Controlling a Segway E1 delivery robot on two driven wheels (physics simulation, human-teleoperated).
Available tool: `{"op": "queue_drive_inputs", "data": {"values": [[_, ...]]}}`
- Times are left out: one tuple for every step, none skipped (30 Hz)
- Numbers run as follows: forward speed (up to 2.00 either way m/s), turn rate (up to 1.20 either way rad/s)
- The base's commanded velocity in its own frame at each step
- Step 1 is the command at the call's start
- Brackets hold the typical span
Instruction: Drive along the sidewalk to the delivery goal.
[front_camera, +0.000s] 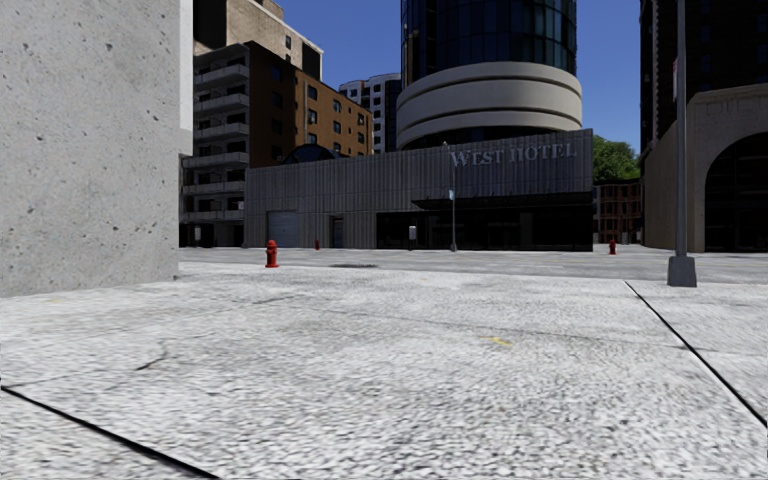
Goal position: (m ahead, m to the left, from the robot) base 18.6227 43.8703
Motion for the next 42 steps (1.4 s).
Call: {"op": "queue_drive_inputs", "data": {"values": [[2.00, 0.00], [2.00, 0.00], [2.00, 0.00], [2.00, 0.00], [2.00, 0.00], [2.00, 0.00], [2.00, 0.00], [2.00, 0.00], [2.00, 0.00], [2.00, 0.00], [2.00, 0.00], [2.00, 0.00], [2.00, 0.00], [2.00, 0.00], [2.00, 0.00], [2.00, 0.00], [2.00, 0.00], [2.00, 0.00], [2.00, 0.00], [2.00, 0.00], [2.00, 0.00], [2.00, 0.00], [2.00, 0.00], [2.00, 0.00], [2.00, 0.00], [2.00, 0.00], [2.00, 0.00], [2.00, 0.00], [2.00, 0.00], [2.00, 0.00], [2.00, 0.00], [2.00, 0.00], [2.00, 0.00], [2.00, 0.05], [2.00, 0.12], [2.00, 0.19], [2.00, 0.19], [2.00, 0.23], [2.00, 0.25], [2.00, 0.25], [2.00, 0.27], [2.00, 0.27]]}}
